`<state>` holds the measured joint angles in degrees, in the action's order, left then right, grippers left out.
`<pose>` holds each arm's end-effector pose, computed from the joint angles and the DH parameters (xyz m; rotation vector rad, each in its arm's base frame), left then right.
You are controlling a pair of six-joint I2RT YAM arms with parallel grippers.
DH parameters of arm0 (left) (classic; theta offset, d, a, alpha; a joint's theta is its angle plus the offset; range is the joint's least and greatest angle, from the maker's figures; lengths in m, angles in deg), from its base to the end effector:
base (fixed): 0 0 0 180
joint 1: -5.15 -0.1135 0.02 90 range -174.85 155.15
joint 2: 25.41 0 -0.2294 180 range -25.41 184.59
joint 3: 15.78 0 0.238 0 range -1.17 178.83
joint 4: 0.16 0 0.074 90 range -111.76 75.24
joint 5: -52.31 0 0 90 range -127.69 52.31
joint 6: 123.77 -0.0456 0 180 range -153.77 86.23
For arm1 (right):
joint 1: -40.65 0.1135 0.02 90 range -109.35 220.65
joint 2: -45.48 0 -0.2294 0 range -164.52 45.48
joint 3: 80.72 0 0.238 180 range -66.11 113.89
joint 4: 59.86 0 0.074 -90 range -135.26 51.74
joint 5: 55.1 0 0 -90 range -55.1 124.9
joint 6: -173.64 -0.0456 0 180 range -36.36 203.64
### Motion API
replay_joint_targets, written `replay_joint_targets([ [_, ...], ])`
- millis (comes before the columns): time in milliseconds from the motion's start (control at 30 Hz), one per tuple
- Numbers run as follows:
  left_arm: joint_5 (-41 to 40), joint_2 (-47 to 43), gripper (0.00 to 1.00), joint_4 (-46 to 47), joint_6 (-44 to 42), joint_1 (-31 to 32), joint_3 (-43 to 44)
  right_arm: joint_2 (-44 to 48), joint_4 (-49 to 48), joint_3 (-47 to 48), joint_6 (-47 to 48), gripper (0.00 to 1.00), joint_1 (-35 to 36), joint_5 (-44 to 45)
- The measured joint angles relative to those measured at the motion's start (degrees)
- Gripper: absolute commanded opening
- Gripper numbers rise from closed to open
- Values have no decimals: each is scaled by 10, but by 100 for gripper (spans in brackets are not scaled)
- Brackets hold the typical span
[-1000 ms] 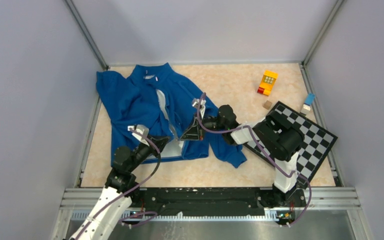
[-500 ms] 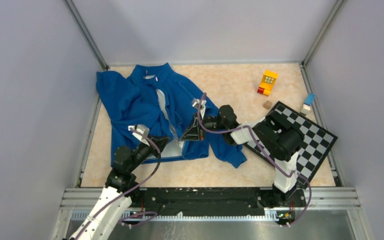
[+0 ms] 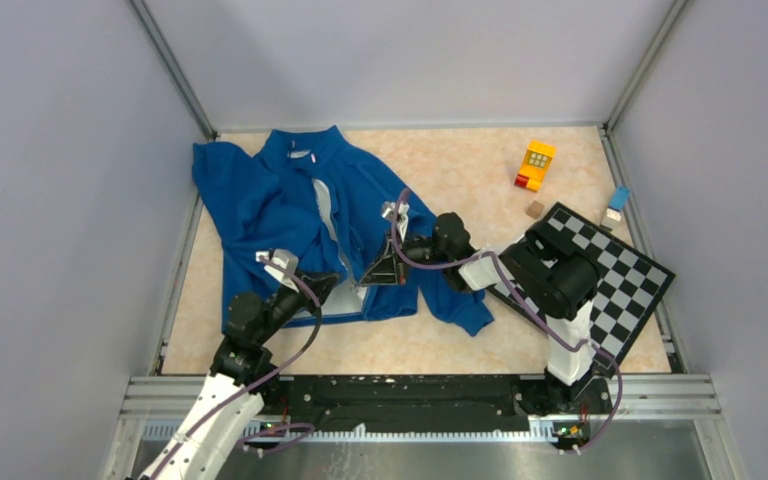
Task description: Zip up the jacket
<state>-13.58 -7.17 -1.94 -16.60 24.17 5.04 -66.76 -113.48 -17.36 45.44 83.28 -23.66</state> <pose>0.1409 -0.0683 0.1976 0.3679 1.5755 -0.8190 0.2391 0.2730 0.1546 -1.0285 1.5503 1.7973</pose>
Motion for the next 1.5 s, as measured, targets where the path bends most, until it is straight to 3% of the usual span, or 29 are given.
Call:
replay_joint_targets([
  [1500, 5, 8, 0, 0, -2, 0, 0, 0, -33, 1, -15, 0, 0, 4],
])
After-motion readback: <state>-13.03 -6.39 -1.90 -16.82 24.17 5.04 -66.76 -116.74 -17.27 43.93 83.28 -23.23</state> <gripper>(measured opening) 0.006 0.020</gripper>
